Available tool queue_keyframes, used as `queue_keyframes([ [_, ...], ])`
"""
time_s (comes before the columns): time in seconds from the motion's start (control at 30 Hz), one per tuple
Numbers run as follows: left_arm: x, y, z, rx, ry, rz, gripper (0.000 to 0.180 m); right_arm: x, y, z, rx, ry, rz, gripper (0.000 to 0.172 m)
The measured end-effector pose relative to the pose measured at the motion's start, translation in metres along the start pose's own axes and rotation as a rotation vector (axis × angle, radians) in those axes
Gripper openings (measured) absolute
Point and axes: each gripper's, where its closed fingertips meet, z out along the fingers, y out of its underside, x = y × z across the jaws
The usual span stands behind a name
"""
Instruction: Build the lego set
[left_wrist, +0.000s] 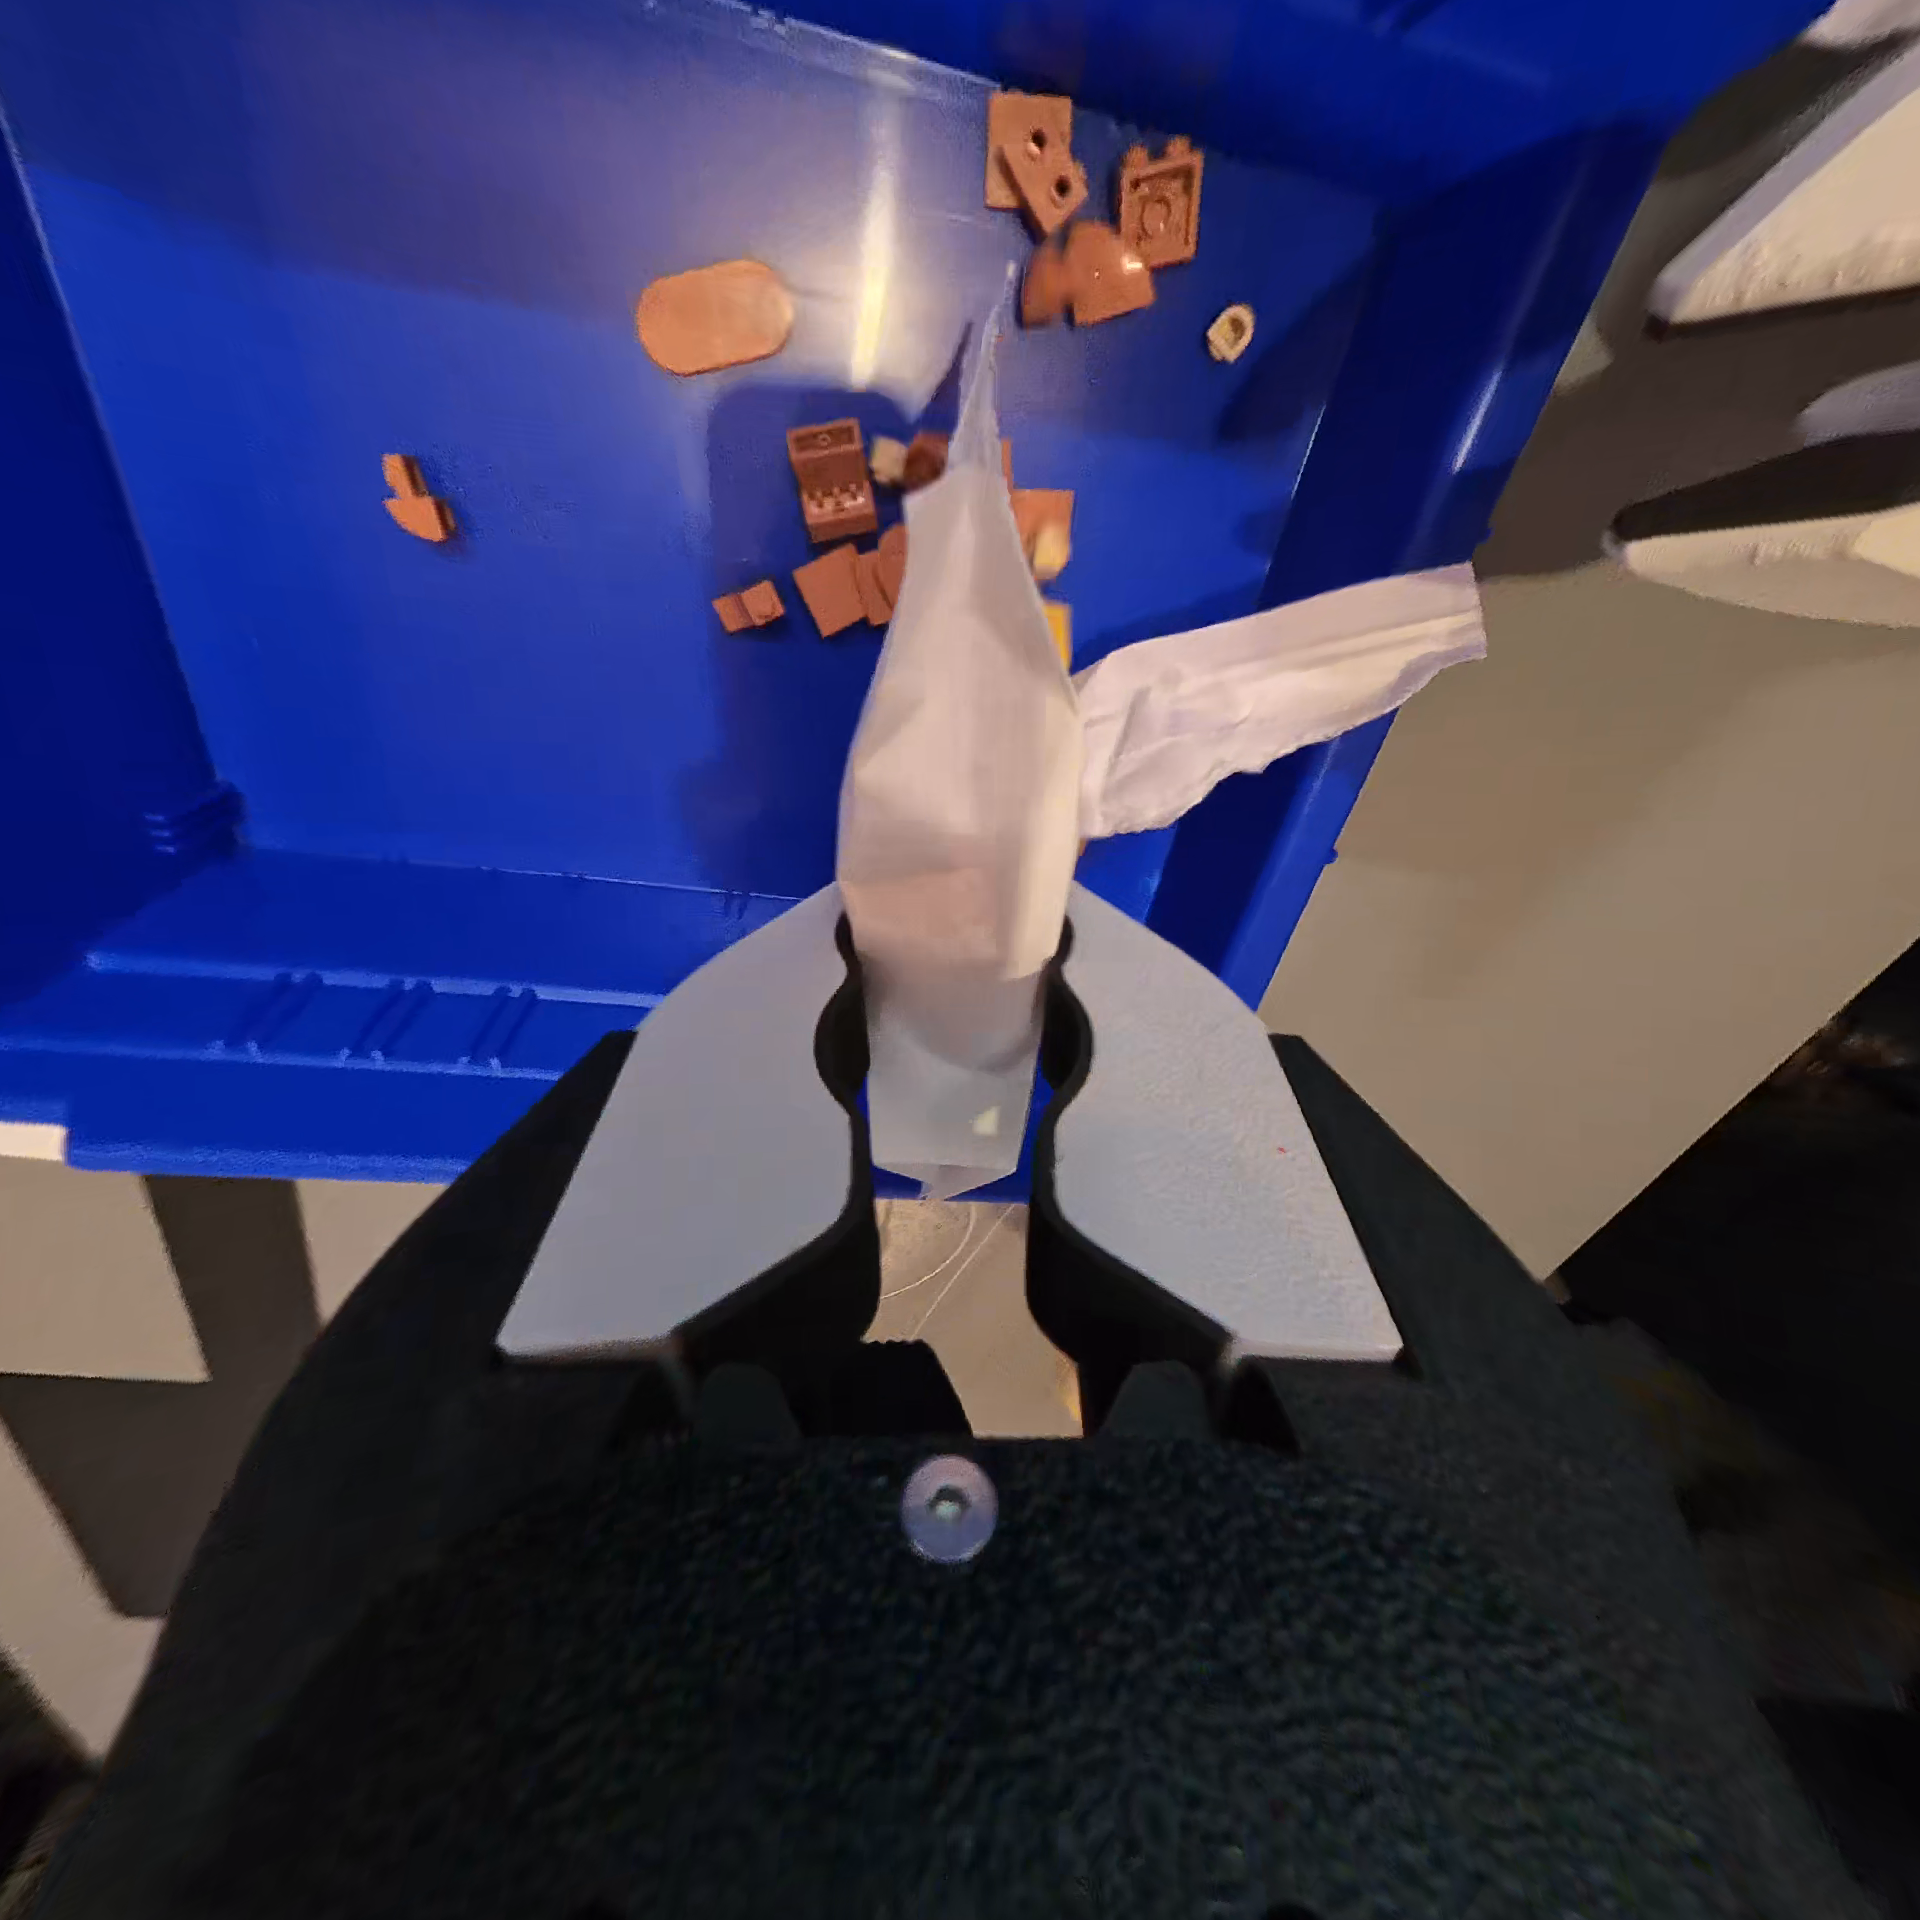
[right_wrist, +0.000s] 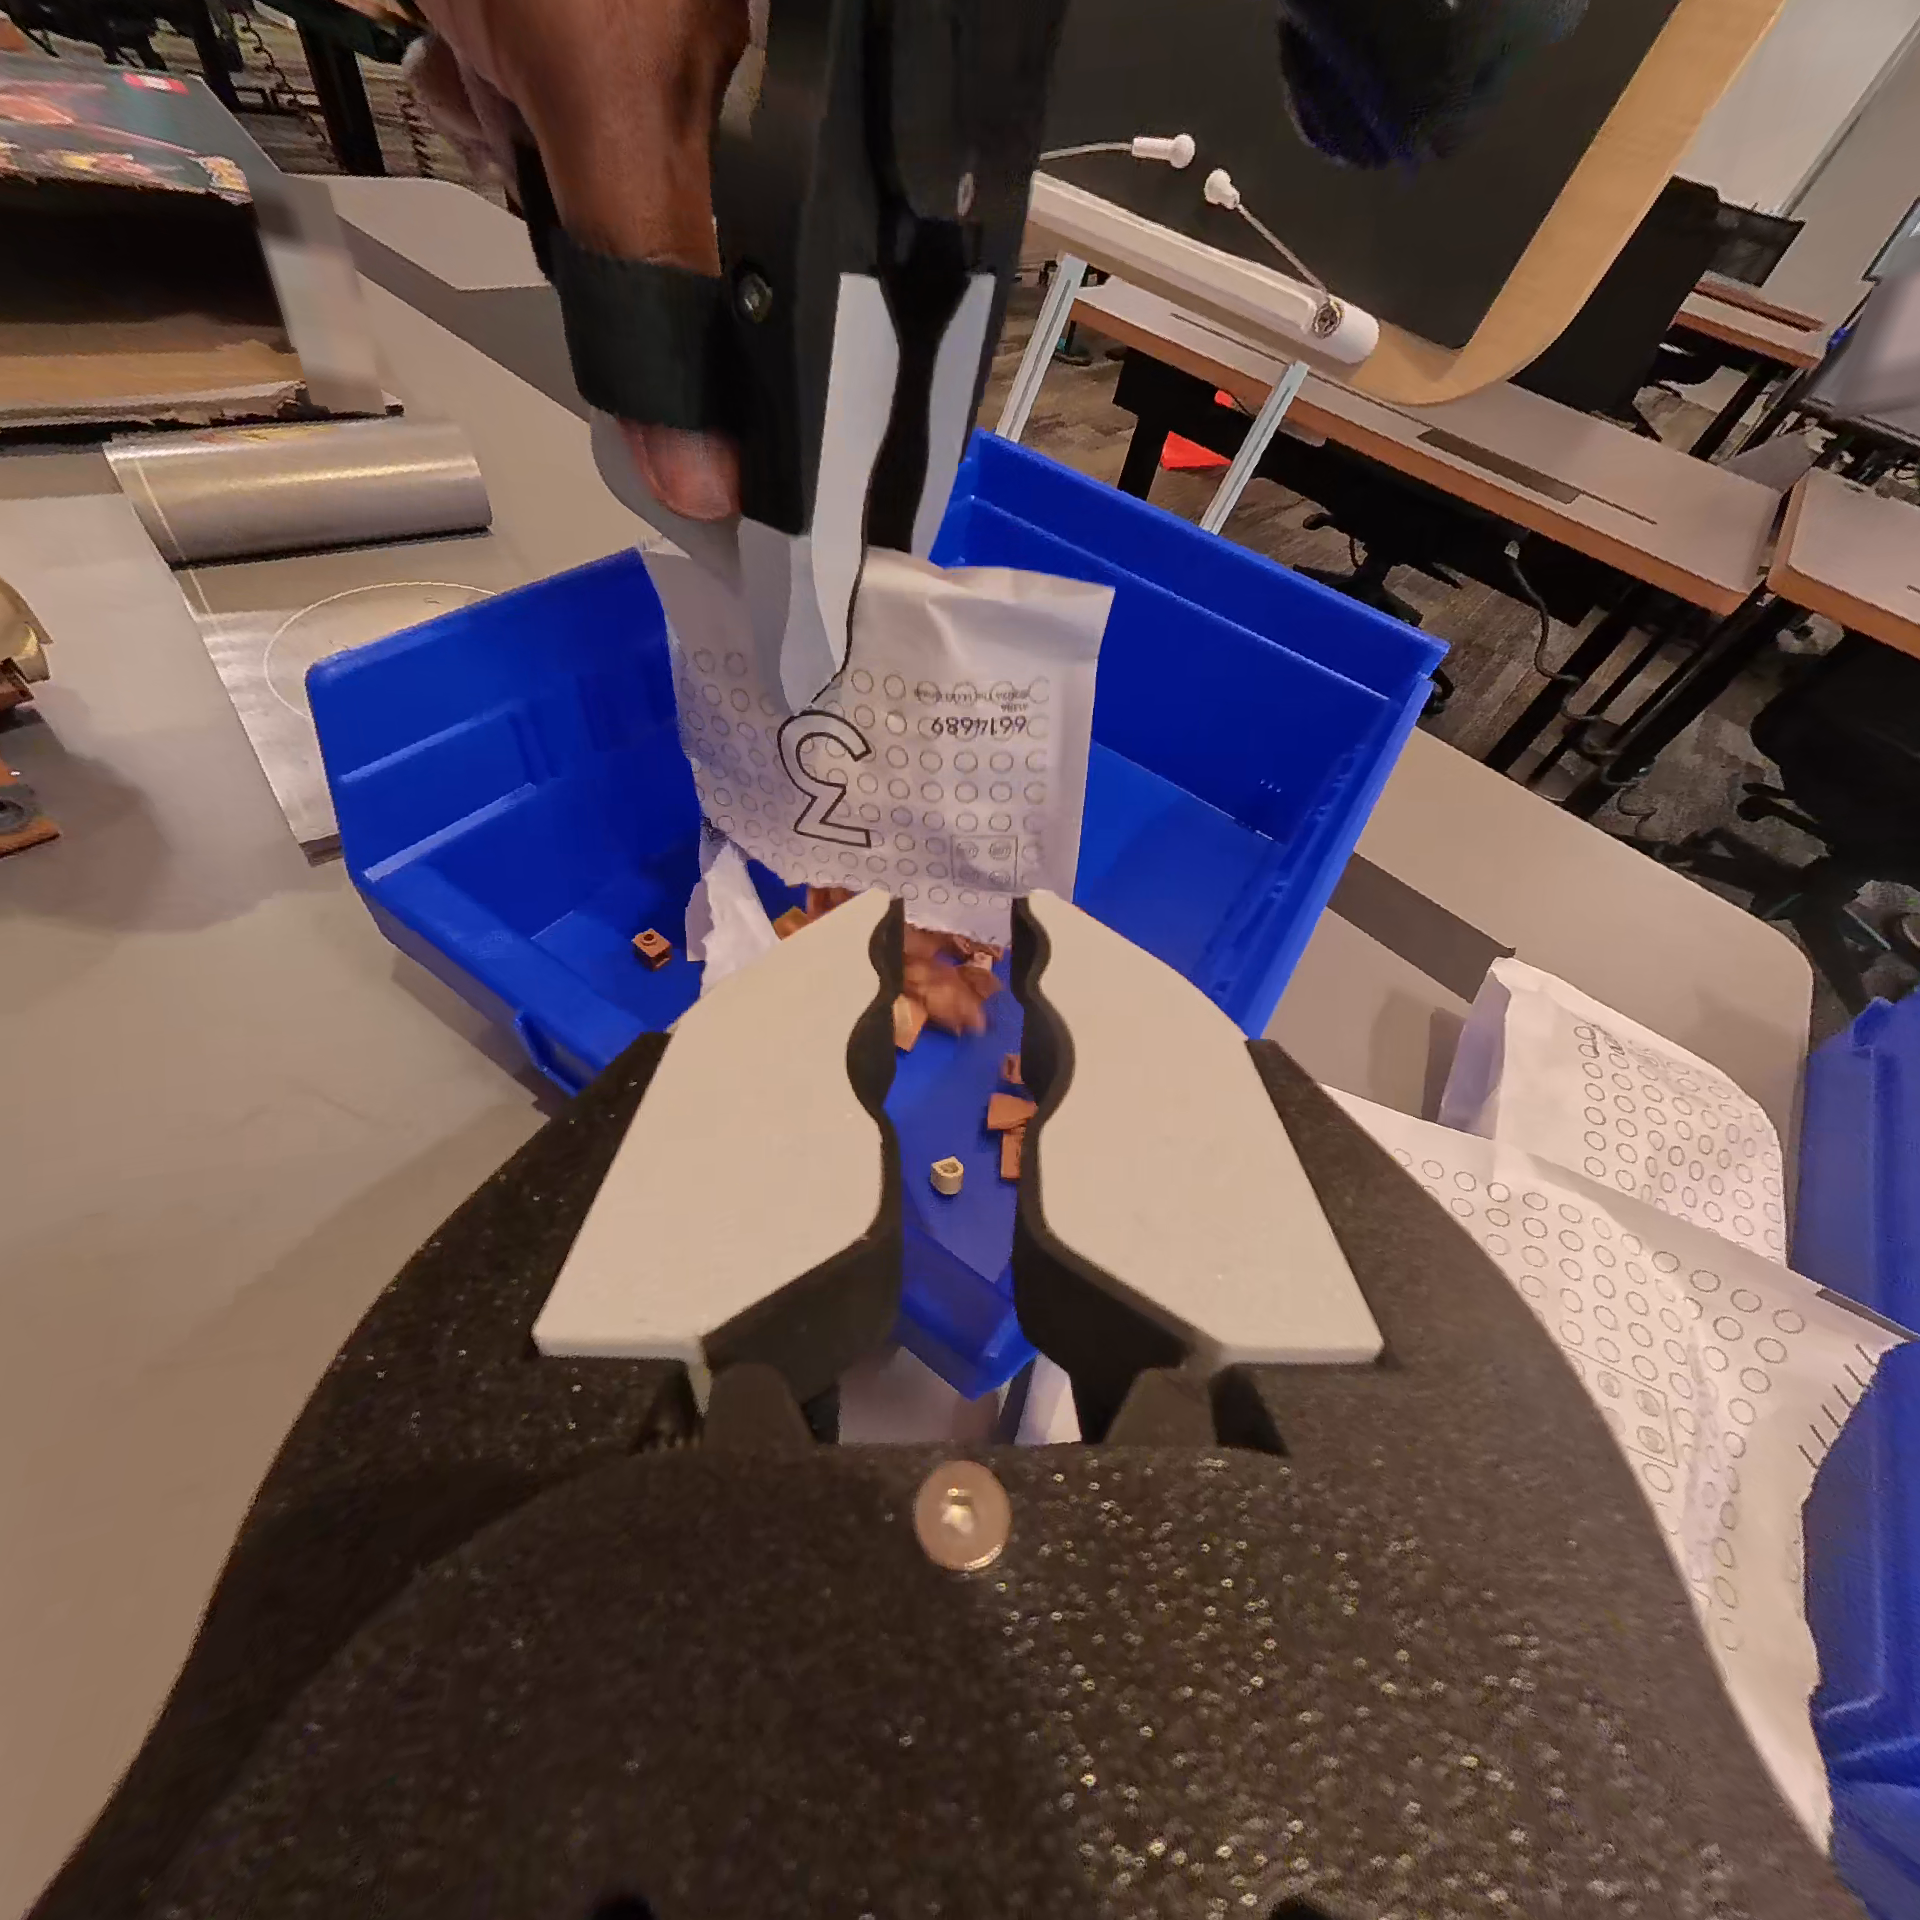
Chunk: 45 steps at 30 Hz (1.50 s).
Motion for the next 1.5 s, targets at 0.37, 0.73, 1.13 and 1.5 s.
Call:
queue_keyframes([
  [0.37,0.017,0.0,-0.006,-0.111,-0.09,0.228,0.026,0.008,-0.008,0.01,-0.111,-0.074,-0.192,0.041],
  [0.73,0.016,0.009,-0.02,-0.052,-0.126,0.424,0.026,-0.011,-0.039,0.038,-0.104,-0.335,-0.246,0.009],
  [1.13,-0.009,0.007,-0.028,0.14,-0.139,0.378,0.058,0.008,-0.037,0.036,-0.073,-0.325,-0.148,0.0],
  [1.5,-0.033,0.011,-0.039,0.353,-0.167,0.371,0.066,0.012,-0.042,0.027,0.018,-0.409,-0.029,0.0],
])
